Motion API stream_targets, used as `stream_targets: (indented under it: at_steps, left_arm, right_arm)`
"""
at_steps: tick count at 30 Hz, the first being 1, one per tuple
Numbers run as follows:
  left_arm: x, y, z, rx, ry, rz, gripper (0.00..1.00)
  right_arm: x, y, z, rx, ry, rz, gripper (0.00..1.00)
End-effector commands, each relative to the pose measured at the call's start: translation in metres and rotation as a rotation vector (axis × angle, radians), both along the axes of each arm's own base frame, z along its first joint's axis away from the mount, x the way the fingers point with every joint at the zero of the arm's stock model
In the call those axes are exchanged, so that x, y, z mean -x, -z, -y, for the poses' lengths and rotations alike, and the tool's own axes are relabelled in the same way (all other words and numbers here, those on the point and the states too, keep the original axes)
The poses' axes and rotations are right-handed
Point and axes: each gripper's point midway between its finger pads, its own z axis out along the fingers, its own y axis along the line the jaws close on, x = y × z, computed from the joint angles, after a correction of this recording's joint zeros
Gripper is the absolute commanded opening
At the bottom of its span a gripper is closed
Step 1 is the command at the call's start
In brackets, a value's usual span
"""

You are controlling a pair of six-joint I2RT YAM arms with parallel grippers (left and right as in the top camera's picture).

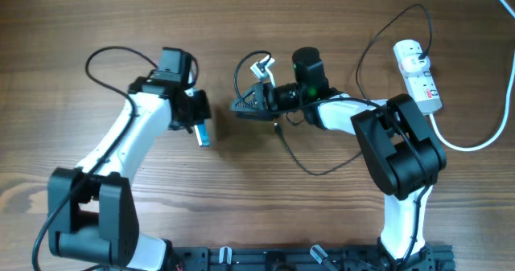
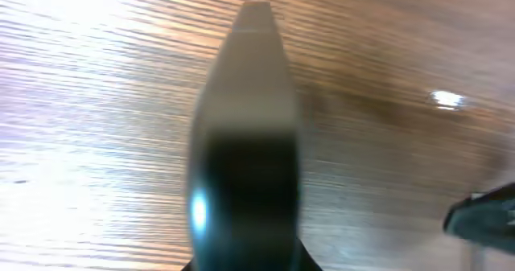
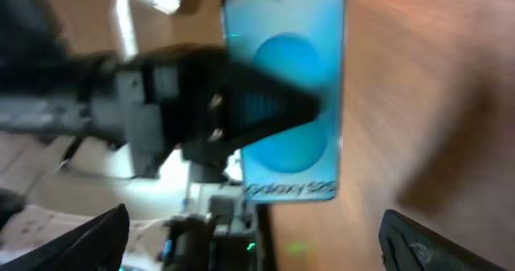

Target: Plug charger to phone and switch on socket

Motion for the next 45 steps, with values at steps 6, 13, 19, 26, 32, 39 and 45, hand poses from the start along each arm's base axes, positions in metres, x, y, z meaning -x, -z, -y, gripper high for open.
stream_targets:
  at_steps: [6, 13, 19, 26, 32, 39, 45]
  left_arm:
    - [0.014, 0.025, -0.001, -0.143, -0.060, -0.079, 0.04]
    - [0.017, 0.049, 0.005, -0.127, -0.066, -0.136, 0.04]
    - [0.016, 0.049, 0.006, -0.123, -0.067, -0.136, 0.23]
    - [0.011, 0.049, -0.001, -0.026, -0.122, -0.151, 0.22]
    - [0.011, 0.047, 0.001, 0.034, -0.133, -0.165, 0.22]
    - [0.004, 0.032, 0.003, 0.045, -0.131, -0.159, 0.16]
    - [0.004, 0.031, 0.007, 0.065, -0.127, -0.162, 0.04]
  right_arm:
    - [-0.036, 0.050, 0.028, 0.262, 0.203, 0.131, 1.00]
    - [-0.041, 0.066, 0.042, 0.346, 0.238, 0.145, 1.00]
    - [-0.042, 0.070, 0.044, 0.369, 0.246, 0.144, 1.00]
    - [-0.042, 0.071, 0.045, 0.371, 0.245, 0.146, 1.00]
    - [-0.041, 0.071, 0.045, 0.371, 0.245, 0.145, 1.00]
    - [-0.041, 0.071, 0.045, 0.371, 0.245, 0.145, 1.00]
    - [-0.042, 0.068, 0.043, 0.358, 0.241, 0.158, 1.00]
